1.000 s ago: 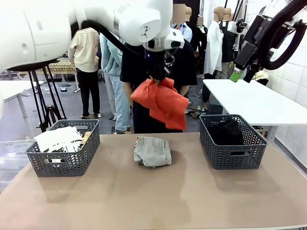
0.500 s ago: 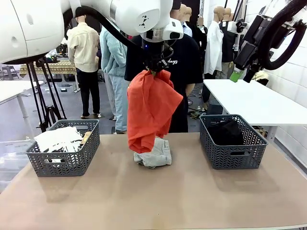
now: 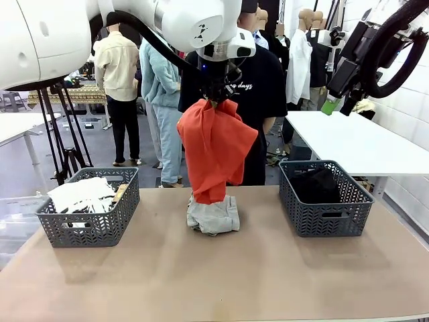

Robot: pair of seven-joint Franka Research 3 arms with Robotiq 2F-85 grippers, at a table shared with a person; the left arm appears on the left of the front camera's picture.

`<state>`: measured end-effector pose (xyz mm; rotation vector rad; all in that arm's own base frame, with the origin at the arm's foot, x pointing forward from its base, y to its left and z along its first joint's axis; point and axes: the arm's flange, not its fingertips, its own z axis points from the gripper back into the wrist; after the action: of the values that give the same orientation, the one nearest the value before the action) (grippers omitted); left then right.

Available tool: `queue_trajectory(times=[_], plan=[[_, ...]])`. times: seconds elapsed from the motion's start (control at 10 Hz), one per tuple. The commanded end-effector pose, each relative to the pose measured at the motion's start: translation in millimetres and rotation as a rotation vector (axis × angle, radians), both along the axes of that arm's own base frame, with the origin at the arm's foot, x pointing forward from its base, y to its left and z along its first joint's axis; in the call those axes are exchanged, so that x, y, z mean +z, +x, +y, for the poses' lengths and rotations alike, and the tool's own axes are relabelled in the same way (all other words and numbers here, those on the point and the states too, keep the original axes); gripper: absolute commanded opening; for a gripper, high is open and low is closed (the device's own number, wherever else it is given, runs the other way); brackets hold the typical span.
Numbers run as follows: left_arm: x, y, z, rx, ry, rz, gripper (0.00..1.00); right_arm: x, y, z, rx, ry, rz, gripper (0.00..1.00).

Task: Sort the tops and bottoms.
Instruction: Sort the clothes according to human instructions.

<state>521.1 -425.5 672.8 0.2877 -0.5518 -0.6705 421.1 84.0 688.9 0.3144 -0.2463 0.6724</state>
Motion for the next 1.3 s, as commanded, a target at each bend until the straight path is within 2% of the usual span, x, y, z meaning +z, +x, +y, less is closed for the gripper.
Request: queue_trajectory(times=[0.0,1.2], plan=[[5.0,0.5,2.1,-0.001,-0.012,-0.009,0.00,-0.3,-2.2,-0.3,-0.005,-0.009,0.008,1.00],[5.0,0.5,2.1,-0.001,-0.012,-0.009,0.00,-0.3,-2.2,-0.3,-0.005,-0.009,0.008,1.00]])
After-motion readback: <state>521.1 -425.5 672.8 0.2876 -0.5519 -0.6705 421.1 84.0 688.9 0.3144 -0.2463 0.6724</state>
